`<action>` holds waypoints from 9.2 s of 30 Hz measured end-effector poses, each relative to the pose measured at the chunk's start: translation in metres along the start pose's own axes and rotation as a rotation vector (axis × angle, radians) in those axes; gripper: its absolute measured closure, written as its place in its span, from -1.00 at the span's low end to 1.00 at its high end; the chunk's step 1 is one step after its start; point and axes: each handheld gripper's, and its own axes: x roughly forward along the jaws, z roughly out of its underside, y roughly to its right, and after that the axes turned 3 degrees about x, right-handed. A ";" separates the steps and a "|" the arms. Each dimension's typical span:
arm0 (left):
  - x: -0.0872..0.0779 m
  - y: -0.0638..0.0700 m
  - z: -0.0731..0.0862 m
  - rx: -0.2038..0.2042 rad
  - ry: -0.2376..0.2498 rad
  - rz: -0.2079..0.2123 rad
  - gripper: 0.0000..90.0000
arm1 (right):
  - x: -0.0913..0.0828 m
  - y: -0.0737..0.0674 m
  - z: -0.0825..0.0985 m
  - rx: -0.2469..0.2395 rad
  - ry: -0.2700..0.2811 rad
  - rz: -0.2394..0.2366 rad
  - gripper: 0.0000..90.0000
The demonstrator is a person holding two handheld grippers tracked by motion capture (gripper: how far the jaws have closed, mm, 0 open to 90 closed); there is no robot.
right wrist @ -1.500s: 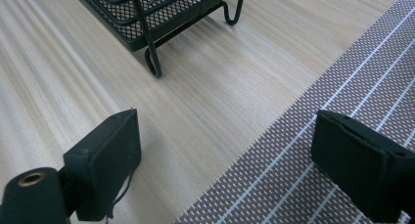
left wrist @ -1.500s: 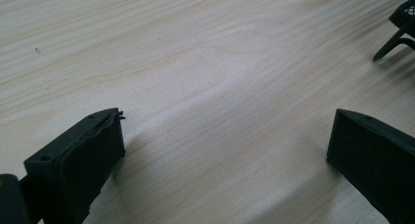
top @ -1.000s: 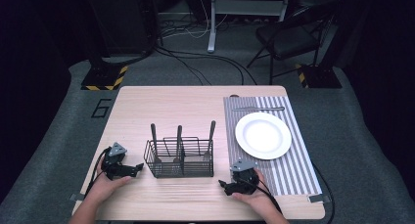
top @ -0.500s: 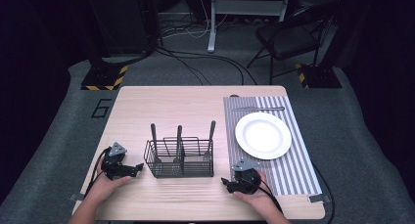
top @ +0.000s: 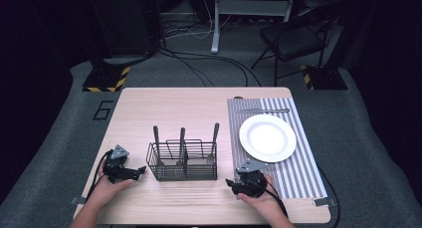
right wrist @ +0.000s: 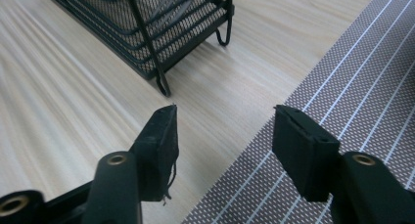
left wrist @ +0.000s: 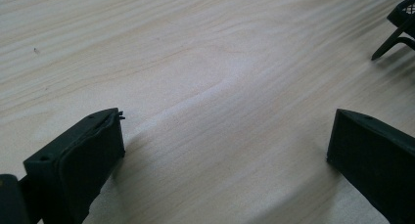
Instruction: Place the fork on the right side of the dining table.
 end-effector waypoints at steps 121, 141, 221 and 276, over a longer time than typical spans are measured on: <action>-0.001 -0.001 0.000 -0.008 -0.011 -0.010 -0.99 | -0.041 -0.015 -0.182 -0.123 0.127 -0.224 0.93; -0.001 -0.001 0.000 -0.009 -0.010 -0.011 -0.99 | -0.077 -0.026 -0.213 -0.124 0.207 -0.226 0.93; -0.001 -0.001 0.000 -0.008 -0.011 -0.010 -0.99 | -0.095 0.055 -0.084 0.163 0.254 0.130 0.92; -0.002 -0.001 0.000 -0.011 -0.010 -0.012 -0.99 | -0.117 0.135 0.030 0.614 0.346 0.178 0.68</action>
